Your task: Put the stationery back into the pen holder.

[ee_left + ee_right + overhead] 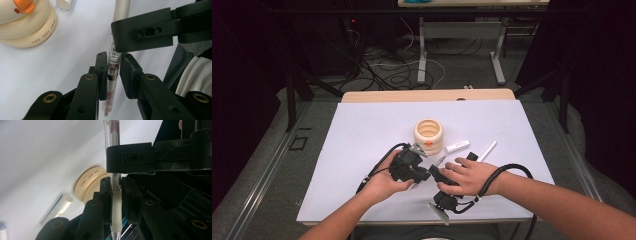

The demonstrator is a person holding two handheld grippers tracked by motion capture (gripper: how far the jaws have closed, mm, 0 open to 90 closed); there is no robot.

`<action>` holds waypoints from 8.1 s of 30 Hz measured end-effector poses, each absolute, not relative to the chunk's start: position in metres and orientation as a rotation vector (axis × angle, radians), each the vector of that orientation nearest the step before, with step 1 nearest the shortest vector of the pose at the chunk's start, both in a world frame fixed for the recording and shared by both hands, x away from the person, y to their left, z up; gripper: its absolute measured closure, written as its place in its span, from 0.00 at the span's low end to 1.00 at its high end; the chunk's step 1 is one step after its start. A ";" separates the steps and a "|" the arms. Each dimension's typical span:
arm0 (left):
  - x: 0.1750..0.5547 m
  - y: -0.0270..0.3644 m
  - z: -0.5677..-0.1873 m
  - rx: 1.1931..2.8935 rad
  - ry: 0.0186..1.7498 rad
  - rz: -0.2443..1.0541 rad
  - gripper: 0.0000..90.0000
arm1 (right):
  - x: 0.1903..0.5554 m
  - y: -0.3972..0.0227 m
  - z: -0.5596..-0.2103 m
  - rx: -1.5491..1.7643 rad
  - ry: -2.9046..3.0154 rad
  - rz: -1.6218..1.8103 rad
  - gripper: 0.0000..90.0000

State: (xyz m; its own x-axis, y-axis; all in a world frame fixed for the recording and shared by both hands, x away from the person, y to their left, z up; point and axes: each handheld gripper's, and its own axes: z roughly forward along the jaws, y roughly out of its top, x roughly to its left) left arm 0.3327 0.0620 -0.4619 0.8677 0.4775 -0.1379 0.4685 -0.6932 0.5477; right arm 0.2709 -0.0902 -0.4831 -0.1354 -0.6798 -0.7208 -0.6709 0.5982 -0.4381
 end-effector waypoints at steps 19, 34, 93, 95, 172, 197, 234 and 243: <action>0.332 0.062 -0.462 2.430 0.691 0.017 0.88 | 0.271 -0.089 -0.483 -1.088 1.835 -0.012 0.89; 0.342 0.072 -0.465 2.381 0.755 0.029 0.88 | 0.279 -0.090 -0.475 -1.040 1.858 0.108 0.78; 0.390 0.097 -0.430 1.934 0.881 0.230 0.88 | 0.318 -0.126 -0.466 0.103 2.397 0.627 0.38; 0.392 0.096 -0.430 1.919 0.883 0.233 0.88 | 0.320 -0.127 -0.464 0.129 2.416 0.639 0.36; 0.450 0.051 -0.482 1.838 1.103 0.333 0.87 | 0.348 -0.184 -0.512 1.235 2.271 1.266 0.17; 0.438 0.072 -0.464 1.803 1.077 0.316 0.56 | 0.360 -0.213 -0.501 1.490 2.152 1.340 0.17; 0.394 0.061 -0.466 1.856 0.920 0.239 0.18 | 0.373 -0.252 -0.489 1.535 1.961 1.344 0.16; 0.390 0.044 -0.471 1.890 0.886 0.227 0.17 | 0.370 -0.260 -0.490 1.532 1.930 1.344 0.17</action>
State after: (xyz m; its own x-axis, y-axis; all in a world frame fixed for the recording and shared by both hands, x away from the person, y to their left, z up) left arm 0.3901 0.0442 -0.4713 0.7146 0.6646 -0.2182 0.4783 -0.2366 0.8457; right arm 0.3704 -0.2604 -0.4899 -0.3649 0.8873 0.2822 0.5723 -0.0253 0.8196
